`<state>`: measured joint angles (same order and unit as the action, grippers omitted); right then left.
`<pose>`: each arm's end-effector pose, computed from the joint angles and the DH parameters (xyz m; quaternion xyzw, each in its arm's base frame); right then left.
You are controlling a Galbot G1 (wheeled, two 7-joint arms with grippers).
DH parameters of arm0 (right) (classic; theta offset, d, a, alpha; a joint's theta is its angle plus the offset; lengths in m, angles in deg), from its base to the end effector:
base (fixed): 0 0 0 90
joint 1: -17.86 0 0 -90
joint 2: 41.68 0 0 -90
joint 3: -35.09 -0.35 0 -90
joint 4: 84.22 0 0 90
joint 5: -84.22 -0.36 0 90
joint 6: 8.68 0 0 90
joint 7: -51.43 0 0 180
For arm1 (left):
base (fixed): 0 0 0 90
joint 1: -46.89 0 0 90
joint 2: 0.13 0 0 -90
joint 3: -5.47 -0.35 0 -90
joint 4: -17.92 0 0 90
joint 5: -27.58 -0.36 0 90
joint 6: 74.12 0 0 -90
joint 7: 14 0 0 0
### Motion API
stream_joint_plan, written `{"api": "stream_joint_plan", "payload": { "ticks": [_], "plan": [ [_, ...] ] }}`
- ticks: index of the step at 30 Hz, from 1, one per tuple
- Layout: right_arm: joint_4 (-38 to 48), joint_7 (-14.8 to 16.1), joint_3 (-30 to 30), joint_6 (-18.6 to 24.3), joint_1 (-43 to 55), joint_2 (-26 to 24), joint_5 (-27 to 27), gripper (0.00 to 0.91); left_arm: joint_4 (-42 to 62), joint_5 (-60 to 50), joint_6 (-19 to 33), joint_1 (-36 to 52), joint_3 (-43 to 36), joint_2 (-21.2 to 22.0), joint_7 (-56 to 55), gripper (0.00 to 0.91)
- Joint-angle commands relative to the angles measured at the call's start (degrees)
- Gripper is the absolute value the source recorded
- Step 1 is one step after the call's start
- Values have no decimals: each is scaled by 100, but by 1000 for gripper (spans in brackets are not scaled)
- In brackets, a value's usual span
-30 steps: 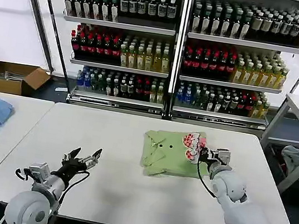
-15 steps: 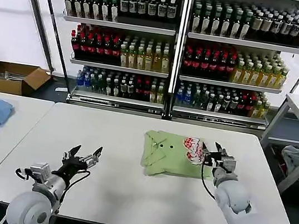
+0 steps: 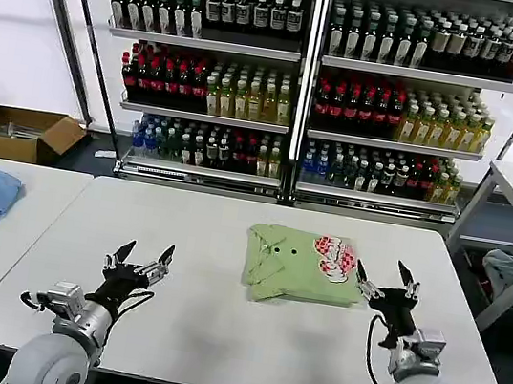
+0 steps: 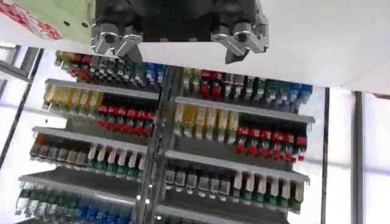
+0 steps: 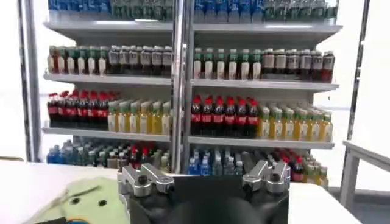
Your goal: Fold and organize the clothes.
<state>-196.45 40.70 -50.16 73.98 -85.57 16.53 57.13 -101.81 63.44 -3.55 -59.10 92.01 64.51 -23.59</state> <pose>0.2774 -0.0892 -0.2680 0.0384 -0.9985 0.0281 0.0288 0.2551 0.0564 -0.2427 -0.0762 -0.9882 0.0830 0.1037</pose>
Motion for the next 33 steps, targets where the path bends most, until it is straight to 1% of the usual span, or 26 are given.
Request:
{"api": "stream_joint_plan", "payload": {
  "ticks": [1,4,8,17,24,28,31,33],
  "plan": [
    [-856,165,-646,299,-1448,145,-148,907,-67,-237,92,-103,74,-25,15,907],
    [-844,136,-623,323,-1415,170,-175,907,-84,-241,90,-100,95,-43,15,907],
    [-843,46,-596,307,-1297,183,17,907,-94,-251,92,-129,98,-61,19,907],
    [-907,2,-575,148,-1139,179,-1,907,-75,-275,94,-91,45,-67,25,907],
    [-908,-79,-540,159,-1098,260,58,907,-102,-296,100,-101,55,-84,31,907],
    [-921,-80,-531,124,-1084,278,219,907,-162,-290,103,-143,93,-103,35,907],
    [-910,-99,-532,29,-993,362,-169,907,-176,-295,101,-158,96,-113,36,907],
    [-840,-67,-559,99,-964,380,-69,907,-175,-303,99,-154,98,-119,35,907]
  ]
}}
